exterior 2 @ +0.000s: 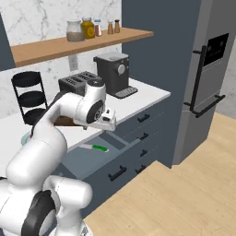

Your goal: Pick up the knife from the drawer and place it on the cutting board. Then place the meat from the plate to the cutting board.

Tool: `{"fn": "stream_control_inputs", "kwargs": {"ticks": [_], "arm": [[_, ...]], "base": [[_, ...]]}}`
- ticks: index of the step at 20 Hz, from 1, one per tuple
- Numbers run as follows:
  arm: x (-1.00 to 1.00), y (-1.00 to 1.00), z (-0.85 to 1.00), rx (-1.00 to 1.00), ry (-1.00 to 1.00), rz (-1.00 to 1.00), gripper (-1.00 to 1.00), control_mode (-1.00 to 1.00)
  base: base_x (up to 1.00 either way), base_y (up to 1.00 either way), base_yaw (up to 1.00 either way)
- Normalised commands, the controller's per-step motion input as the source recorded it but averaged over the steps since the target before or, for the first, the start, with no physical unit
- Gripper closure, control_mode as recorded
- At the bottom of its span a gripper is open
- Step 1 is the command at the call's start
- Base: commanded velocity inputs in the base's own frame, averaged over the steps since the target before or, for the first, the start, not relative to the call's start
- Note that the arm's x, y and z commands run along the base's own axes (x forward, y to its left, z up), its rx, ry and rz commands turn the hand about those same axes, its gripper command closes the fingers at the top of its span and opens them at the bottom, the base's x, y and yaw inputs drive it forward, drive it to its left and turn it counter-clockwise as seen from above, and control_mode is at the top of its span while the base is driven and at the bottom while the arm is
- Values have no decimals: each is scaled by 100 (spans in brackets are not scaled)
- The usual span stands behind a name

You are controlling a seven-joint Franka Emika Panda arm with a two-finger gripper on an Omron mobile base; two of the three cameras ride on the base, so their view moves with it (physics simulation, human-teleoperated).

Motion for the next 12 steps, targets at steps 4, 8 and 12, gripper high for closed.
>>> {"fn": "stream_control_inputs", "kwargs": {"ticks": [4, 8, 12], "arm": [[31, -48, -59, 1, -21, 32, -100, -100], [42, -62, -97, 0, -19, 38, -100, -100], [72, -39, -100, 0, -13, 38, -100, -100]], "base": [[0, 0, 0], [0, 0, 0], [0, 0, 0]]}}
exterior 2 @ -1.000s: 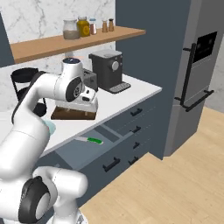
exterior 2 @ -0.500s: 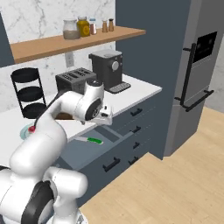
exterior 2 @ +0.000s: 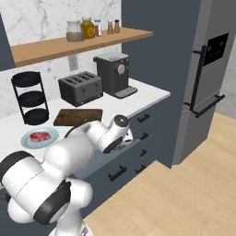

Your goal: Pick up the knife from the drawer and place it on the cutting board. Then place the meat from the plate to the cutting board.

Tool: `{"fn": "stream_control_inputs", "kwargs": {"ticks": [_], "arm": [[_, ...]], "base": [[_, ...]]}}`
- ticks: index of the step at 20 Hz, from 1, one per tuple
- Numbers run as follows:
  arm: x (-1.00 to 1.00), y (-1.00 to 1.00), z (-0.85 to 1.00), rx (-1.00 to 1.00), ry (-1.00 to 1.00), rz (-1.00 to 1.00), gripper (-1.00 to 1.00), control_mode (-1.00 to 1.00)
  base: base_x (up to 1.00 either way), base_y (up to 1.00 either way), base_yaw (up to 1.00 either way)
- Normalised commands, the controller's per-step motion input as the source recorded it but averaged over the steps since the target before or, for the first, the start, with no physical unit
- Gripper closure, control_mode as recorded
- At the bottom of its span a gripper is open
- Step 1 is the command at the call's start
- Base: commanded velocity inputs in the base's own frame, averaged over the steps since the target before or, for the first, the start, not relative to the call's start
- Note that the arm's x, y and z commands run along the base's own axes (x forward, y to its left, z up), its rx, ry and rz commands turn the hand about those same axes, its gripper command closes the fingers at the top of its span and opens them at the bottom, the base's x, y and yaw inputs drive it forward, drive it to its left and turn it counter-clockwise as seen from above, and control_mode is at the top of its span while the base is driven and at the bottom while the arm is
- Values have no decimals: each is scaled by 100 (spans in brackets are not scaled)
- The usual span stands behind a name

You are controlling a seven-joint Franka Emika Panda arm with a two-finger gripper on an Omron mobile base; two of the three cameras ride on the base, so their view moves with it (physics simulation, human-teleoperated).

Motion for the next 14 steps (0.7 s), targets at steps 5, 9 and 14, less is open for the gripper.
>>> {"fn": "stream_control_inputs", "kwargs": {"ticks": [5, 9, 14], "arm": [[54, 2, -12, 6, -9, 24, -100, -100], [53, 4, -12, 0, 7, 7, -100, -100], [36, 0, -47, 0, 0, 2, -100, -100]], "base": [[0, 0, 0], [0, 0, 0], [0, 0, 0]]}}
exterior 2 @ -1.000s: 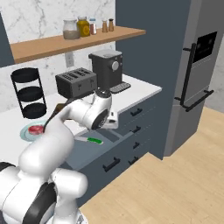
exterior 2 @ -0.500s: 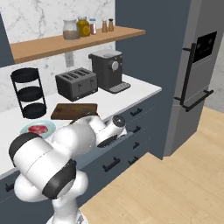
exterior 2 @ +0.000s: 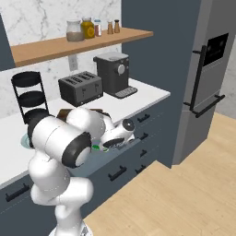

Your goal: Pick up the knife from the drawer and place it on the cutting board. Then place the meat from the plate to the cutting board.

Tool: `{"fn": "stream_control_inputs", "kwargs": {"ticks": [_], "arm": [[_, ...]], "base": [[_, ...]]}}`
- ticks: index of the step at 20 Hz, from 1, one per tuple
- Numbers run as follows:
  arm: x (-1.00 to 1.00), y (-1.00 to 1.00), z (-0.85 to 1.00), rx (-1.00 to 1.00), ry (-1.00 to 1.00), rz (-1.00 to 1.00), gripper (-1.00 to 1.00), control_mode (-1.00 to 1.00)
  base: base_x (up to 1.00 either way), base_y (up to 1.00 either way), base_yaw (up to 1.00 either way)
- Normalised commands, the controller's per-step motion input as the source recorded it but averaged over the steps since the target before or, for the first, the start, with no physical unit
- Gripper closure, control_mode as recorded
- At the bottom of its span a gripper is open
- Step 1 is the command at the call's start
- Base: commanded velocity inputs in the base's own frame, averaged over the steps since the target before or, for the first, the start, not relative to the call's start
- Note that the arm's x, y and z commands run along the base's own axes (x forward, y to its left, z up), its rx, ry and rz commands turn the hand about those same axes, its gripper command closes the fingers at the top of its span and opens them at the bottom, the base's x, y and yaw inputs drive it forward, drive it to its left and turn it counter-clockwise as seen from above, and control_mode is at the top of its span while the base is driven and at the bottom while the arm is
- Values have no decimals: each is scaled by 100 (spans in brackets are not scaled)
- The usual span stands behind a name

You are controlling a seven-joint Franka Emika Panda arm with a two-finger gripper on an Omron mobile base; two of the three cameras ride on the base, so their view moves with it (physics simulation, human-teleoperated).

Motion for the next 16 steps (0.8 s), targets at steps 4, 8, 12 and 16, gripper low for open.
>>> {"fn": "stream_control_inputs", "kwargs": {"ticks": [4, 8, 12, 16], "arm": [[15, 0, -55, 7, 0, 3, -100, -100], [2, 0, -35, 6, -2, 1, -100, -100], [11, 0, -9, 0, 0, 0, -100, -100], [8, 0, -1, 0, 0, 0, -100, -100]], "base": [[0, 0, 0], [0, 0, 0], [0, 0, 0], [0, 0, 0]]}}
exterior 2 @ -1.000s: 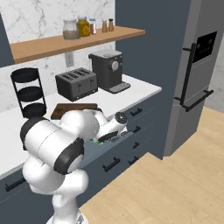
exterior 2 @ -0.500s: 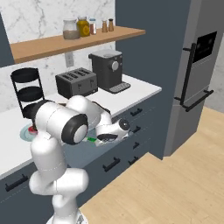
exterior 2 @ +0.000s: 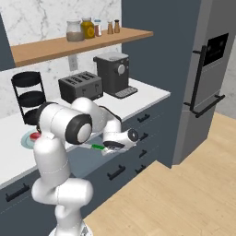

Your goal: Pick up the knife from the drawer and place it on the cutting board. Then place the meat from the plate to the cutting board.

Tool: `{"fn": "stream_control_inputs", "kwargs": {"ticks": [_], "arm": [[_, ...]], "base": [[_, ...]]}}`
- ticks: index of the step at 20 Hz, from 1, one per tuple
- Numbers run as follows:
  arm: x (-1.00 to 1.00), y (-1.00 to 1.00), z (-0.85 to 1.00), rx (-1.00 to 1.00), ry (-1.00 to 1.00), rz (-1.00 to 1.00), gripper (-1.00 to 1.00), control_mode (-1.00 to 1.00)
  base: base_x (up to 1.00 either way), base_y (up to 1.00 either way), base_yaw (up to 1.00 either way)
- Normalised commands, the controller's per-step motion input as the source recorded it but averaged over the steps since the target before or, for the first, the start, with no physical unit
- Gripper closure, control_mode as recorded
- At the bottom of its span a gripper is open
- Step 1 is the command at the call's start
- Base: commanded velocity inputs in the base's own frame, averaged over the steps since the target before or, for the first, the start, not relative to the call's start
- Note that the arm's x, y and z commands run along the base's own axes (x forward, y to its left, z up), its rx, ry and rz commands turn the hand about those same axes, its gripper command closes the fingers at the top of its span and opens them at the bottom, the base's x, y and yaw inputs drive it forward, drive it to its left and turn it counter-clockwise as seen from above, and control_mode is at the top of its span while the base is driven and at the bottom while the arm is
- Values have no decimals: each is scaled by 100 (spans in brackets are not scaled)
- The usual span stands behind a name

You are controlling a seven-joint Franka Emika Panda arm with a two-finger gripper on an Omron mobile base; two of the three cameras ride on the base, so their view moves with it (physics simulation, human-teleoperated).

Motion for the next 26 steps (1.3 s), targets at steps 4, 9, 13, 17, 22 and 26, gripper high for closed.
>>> {"fn": "stream_control_inputs", "kwargs": {"ticks": [4, 9, 13, 17, 22, 26], "arm": [[1, 6, -4, 0, 1, 0, -100, -100], [0, -5, -44, -1, 6, 0, -100, -100], [-2, -22, -49, -2, 3, 0, -100, -100], [-18, -45, -45, 0, 0, 0, -100, -100], [-35, -57, -42, 0, 0, 0, -100, -100], [-27, -62, -36, -2, 7, 0, -100, -100]], "base": [[0, 0, 0], [0, 0, 0], [0, 0, 0], [0, 0, 0], [0, 0, 0], [0, 0, 0]]}}
